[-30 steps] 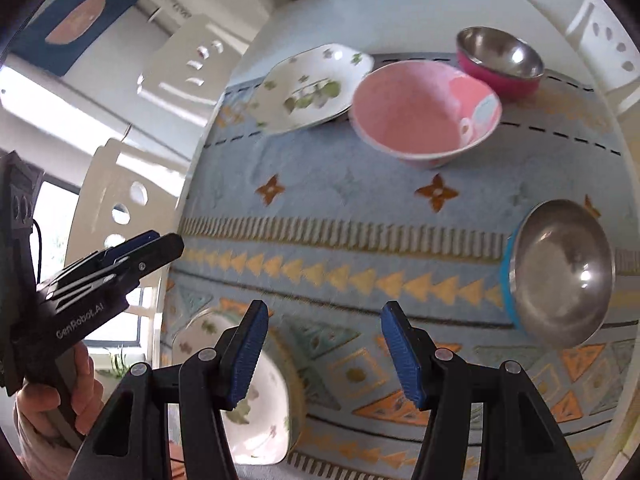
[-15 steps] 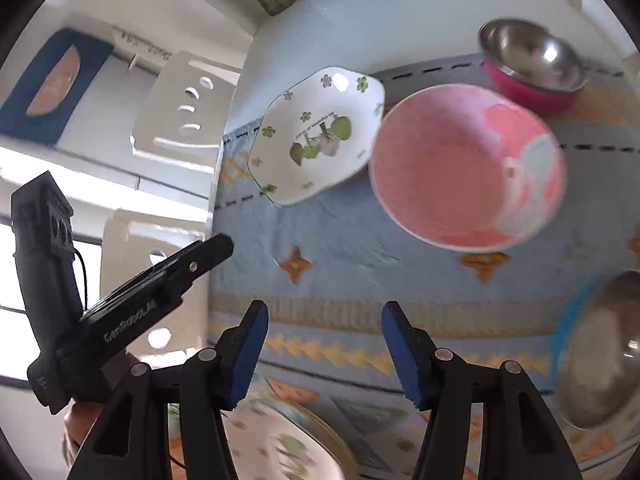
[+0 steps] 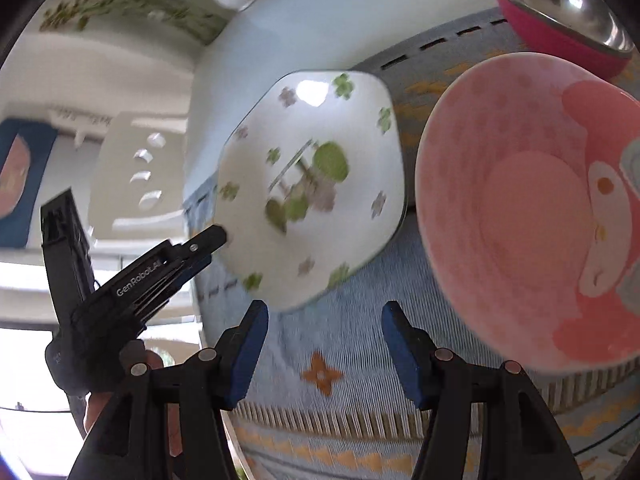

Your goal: Organize plates and bowls

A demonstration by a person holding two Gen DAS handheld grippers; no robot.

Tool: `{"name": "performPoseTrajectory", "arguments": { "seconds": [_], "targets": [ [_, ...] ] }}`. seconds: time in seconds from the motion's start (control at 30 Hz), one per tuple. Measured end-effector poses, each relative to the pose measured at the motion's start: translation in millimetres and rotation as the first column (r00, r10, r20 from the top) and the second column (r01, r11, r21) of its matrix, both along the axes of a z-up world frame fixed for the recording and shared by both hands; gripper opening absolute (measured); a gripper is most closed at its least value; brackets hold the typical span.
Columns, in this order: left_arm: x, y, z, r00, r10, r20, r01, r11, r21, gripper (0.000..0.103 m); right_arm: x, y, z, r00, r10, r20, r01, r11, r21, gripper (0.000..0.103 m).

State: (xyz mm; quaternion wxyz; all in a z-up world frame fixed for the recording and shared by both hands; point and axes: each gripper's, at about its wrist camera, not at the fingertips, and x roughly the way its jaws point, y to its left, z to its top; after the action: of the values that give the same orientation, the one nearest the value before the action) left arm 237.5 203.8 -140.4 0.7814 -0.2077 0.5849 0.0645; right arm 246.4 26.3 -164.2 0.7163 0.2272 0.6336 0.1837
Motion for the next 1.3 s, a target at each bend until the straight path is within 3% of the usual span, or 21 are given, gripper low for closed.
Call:
{"name": "performPoseTrajectory", "arguments": {
  "seconds": [0.13,0.27,0.33,0.5,0.53,0.63,0.7,0.83,1.07,1.3],
  "targets": [
    [20.2,1.4,-8.9,0.999,-0.034,-0.008,0.034,0.999,0.003,0.039,9.7,10.1,2.9,0.999,-0.042,0.02,0.043,0.998,-0.041,0.057],
    [35.8,-2.3,-15.8,0.998,-0.059,-0.009,0.059,0.998,-0.018,0.038,3.8,15.1,-4.1,0.993,-0.098,-0.063,0.099,0.995,0.021,0.057],
    [39.2,-9.7,-18.0,0.995,-0.102,0.0,0.102,0.994,-0.03,0.033,-3.3,20.9,-6.1,0.991,-0.122,-0.06,0.124,0.992,0.025,0.057],
    [34.0,-26.5,-16.1,0.986,-0.168,0.001,0.168,0.983,0.078,0.027,-2.2,20.9,-22.1,0.966,-0.251,-0.055,0.25,0.968,-0.032,0.055],
    [31.8,-25.8,-15.8,0.987,-0.163,0.004,0.162,0.984,0.073,0.026,1.4,19.4,-26.2,0.961,-0.269,-0.06,0.268,0.963,-0.033,0.042],
    [22.9,-22.2,-15.2,0.988,-0.154,0.017,0.153,0.987,0.051,0.023,8.8,13.4,-32.5,0.953,-0.299,-0.058,0.296,0.954,-0.047,0.015],
    [16.9,-20.3,-15.1,0.986,-0.164,0.023,0.162,0.986,0.049,0.022,7.5,7.3,-33.7,0.949,-0.315,-0.036,0.313,0.949,-0.049,0.013],
    [11.0,-14.5,-16.4,0.989,-0.148,0.016,0.147,0.988,0.038,0.02,5.0,9.5,-22.2,0.958,-0.278,0.066,0.283,0.954,-0.099,0.013],
    [-14.6,-14.0,-14.0,0.989,-0.149,0.014,0.148,0.989,0.008,0.018,1.2,-5.7,-21.0,0.967,-0.253,0.042,0.255,0.965,-0.065,0.01],
    [-53.6,-6.9,-9.2,0.99,-0.139,0.0,0.139,0.99,-0.011,0.017,-35.8,-9.1,-19.7,0.979,-0.202,0.01,0.202,0.978,-0.046,0.01]
  ]
}}
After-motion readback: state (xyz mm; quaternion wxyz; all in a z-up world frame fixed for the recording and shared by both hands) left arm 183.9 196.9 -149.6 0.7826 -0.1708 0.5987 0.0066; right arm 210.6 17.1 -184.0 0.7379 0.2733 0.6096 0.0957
